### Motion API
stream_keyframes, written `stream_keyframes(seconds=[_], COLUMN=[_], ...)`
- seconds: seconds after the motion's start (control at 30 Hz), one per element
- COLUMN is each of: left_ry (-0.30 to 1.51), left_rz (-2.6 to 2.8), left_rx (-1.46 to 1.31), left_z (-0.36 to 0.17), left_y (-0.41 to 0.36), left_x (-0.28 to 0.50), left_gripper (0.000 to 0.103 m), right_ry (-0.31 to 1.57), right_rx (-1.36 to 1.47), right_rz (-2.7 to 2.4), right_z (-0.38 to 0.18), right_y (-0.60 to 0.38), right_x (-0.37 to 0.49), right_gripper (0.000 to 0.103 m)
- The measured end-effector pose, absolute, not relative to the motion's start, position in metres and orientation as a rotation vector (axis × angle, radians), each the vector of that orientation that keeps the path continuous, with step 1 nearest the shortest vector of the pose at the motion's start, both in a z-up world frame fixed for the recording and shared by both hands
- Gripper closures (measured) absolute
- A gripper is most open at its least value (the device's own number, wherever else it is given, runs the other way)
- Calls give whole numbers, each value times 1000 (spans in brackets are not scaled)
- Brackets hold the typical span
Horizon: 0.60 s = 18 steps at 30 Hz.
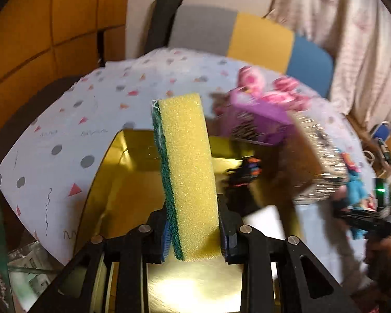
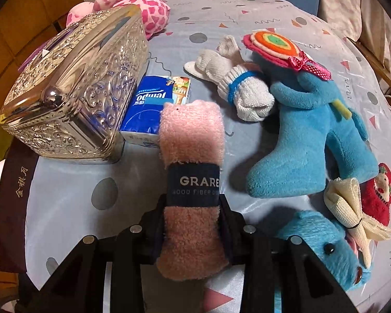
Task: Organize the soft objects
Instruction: 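Carry the sponge to the gold tray with the left tool while the right tool grasps the pink towel roll, then set the sponge upright in the tray and open the left tool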
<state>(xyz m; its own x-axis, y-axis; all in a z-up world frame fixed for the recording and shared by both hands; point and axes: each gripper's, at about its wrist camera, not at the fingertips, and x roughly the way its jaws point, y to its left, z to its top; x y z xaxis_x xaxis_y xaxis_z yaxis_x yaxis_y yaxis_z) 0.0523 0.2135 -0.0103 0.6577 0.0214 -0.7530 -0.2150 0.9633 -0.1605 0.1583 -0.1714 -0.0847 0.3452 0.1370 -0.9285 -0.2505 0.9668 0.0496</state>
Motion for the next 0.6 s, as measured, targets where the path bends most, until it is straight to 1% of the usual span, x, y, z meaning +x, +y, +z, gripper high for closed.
stream_keyframes(seconds=[0.13, 0.27, 0.3, 0.33, 0.4, 0.47, 0.53, 0.6], left_ry=[914, 1021, 1032, 1041, 1024, 1001, 999, 989], left_rz=[163, 135, 125, 106, 88, 66, 62, 73], left_rx=[-224, -161, -159, -154, -158, -186, -217, -245], left_z=[-37, -57, -58, -58, -58, -58, -57, -55], left_y=[228, 214, 208, 204, 198, 196, 195, 193], left_x=[81, 121, 124, 126, 136, 144, 147, 146], left_gripper=[73, 72, 70, 62, 54, 53, 46, 45], right_ry=[1193, 1193, 1193, 1193, 1192, 1193, 1193, 1193], right_rx=[-107, -106, -106, -106, -108, -110, -109, -109], right_rz=[252, 251, 252, 252, 252, 253, 254, 253], right_z=[-84, -83, -84, -84, -84, -84, -84, -84], right_y=[-171, -171, -171, -171, -170, -170, -170, -170], right_x=[158, 157, 158, 158, 158, 159, 159, 159], right_gripper=[67, 67, 67, 67, 67, 67, 67, 67])
